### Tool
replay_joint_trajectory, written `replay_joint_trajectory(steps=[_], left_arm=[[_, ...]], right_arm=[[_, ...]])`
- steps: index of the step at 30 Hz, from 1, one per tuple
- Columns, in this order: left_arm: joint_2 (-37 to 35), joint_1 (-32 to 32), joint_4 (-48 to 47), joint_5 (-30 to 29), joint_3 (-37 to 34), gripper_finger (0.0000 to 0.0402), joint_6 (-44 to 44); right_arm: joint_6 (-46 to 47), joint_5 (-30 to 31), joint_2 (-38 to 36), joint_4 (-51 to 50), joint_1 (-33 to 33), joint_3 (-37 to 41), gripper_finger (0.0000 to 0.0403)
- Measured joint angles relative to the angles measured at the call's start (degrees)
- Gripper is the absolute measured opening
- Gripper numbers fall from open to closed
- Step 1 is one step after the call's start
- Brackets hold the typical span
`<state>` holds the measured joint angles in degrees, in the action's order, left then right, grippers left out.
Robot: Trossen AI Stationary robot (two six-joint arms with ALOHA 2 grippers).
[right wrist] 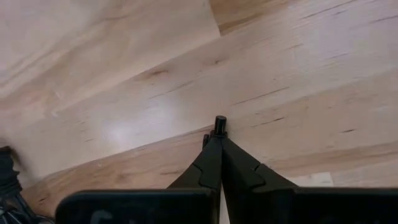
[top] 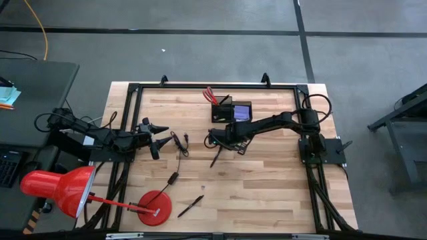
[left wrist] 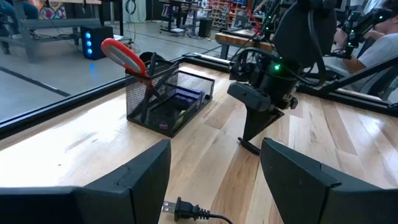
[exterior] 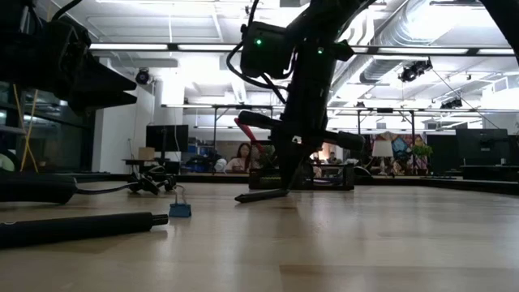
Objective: Pick and place office supplies into organizer
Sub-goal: Put the top black pen into the mesh desk organizer
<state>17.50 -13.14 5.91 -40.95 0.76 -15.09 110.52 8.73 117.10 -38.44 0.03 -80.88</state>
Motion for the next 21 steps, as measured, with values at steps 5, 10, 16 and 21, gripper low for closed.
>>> replay_joint_trajectory(steps=[5,10,16,21], left_arm=[[0.0,0.02,-0.02,0.0,0.0,0.0232,0.0],[0.0,0.02,-0.02,0.0,0.01,0.0232,0.0],[0.0,0.02,-0.02,0.0,0.0,0.0232,0.0],[0.0,0.01,-0.02,0.0,0.0,0.0232,0.0]], right_arm=[[-2.14,0.11,0.0,-0.13,0.0,0.0,0.0002],[-2.99,0.51,-0.05,-0.59,0.0,0.0,0.0001],[-6.26,3.0,-0.11,-0.79,0.17,0.0,0.0],[-11.25,-0.8,-0.11,0.4,1.13,0.0,0.0]])
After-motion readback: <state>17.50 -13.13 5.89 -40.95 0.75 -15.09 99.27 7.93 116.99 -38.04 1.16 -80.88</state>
